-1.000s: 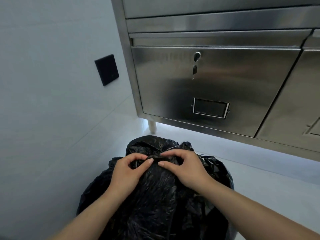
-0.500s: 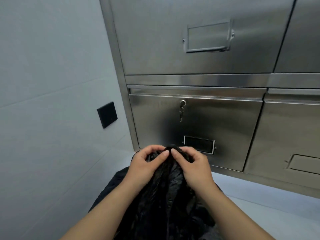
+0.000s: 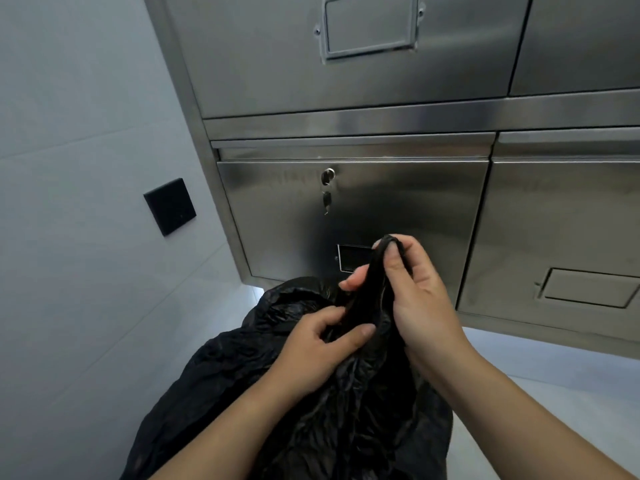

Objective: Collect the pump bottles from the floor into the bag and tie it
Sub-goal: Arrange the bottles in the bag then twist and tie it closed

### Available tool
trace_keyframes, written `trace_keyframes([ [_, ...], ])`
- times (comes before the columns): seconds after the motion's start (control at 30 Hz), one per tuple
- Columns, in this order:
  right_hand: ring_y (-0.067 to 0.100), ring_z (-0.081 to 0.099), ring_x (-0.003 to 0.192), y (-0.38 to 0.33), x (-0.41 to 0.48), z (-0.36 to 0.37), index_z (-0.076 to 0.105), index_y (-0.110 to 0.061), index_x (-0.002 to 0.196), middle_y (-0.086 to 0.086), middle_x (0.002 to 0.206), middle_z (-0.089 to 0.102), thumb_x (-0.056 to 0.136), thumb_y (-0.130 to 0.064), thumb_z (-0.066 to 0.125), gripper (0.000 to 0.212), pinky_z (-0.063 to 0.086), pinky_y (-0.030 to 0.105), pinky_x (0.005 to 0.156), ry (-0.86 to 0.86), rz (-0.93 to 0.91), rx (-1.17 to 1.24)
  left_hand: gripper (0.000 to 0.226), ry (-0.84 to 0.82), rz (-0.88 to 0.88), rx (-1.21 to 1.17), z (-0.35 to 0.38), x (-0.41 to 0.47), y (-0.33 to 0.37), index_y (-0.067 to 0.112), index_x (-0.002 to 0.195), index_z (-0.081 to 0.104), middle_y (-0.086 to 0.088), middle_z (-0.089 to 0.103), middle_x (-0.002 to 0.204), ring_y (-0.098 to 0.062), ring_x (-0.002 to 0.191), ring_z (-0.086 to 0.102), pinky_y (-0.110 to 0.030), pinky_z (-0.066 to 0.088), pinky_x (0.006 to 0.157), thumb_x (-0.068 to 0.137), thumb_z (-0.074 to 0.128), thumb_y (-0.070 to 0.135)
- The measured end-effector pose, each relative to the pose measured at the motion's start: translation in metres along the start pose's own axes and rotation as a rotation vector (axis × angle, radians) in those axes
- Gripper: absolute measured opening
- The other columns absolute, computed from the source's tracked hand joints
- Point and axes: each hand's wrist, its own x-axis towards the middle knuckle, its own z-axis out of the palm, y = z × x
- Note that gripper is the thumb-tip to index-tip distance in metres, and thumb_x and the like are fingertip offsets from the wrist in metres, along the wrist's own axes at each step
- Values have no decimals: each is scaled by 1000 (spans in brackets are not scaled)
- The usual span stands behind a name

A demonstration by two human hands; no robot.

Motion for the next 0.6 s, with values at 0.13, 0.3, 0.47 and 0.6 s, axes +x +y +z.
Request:
trace_keyframes([
  [0.13,14,67,80,9,-1,-12,59,-21,103,2,79,72,74,-59,53,48,53,24,70,56,91,38,23,173,23,100,17,3,-1,17,67,69,-13,59,72,-11,67,55,-33,44,66,72,71,39],
  [0.3,19,68,90,17,-8,-10,69,-22,81,4,77,72,78,-45,57,26,53,31,80,-34,122,-68,4,240,-28,100,17,0,-1,27,75,73,-8,70,81,-18,78,66,-38,51,75,76,75,24],
  [0.47,13,49,45,20,1,-8,51,-13,79,-6,47,44,93,-29,45,22,54,31,67,-25,43,-120,28,203,-39,75,1,-4,1,32,95,68,18,67,83,4,83,57,-8,41,79,72,79,20],
  [0.6,3,39,40,29,9,-17,45,-16,78,-13,46,40,93,-31,47,22,50,33,57,24,83,-346,33,133,-111,80,-21,-7,3,40,109,60,12,54,91,-2,77,55,-11,44,75,84,66,19],
])
